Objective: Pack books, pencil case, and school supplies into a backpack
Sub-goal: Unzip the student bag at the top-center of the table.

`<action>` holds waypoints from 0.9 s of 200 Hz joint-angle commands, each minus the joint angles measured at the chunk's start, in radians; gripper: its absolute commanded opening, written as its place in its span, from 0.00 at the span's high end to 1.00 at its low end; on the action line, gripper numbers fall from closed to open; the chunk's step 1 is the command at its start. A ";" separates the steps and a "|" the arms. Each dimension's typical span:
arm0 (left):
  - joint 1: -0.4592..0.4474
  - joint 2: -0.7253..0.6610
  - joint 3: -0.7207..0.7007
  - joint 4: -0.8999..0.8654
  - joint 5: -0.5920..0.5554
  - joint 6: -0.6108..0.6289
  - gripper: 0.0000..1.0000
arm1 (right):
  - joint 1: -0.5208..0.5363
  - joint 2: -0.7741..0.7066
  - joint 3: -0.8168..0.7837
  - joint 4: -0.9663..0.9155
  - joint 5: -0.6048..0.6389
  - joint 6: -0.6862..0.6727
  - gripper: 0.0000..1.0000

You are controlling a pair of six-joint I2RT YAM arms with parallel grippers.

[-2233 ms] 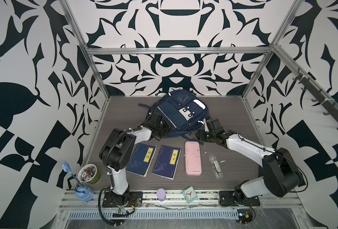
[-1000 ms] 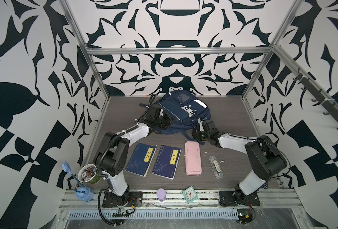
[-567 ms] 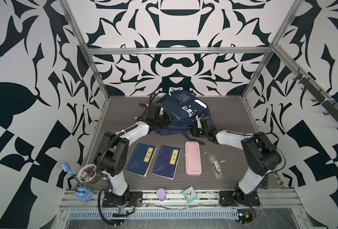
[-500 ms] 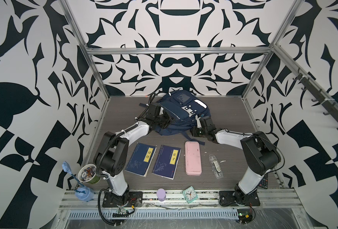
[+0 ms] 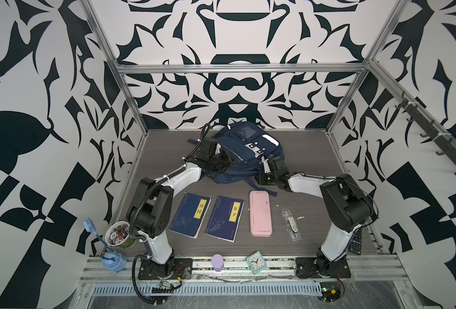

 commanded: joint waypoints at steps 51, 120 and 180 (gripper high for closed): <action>0.005 -0.059 0.057 0.036 0.053 0.025 1.00 | -0.008 0.017 0.063 0.006 0.024 -0.067 0.54; 0.008 -0.063 0.057 0.032 0.057 0.026 1.00 | -0.009 0.058 0.078 0.037 0.020 -0.111 0.57; 0.018 -0.058 0.048 0.037 0.066 0.023 1.00 | -0.008 0.034 0.046 0.070 0.037 -0.139 0.75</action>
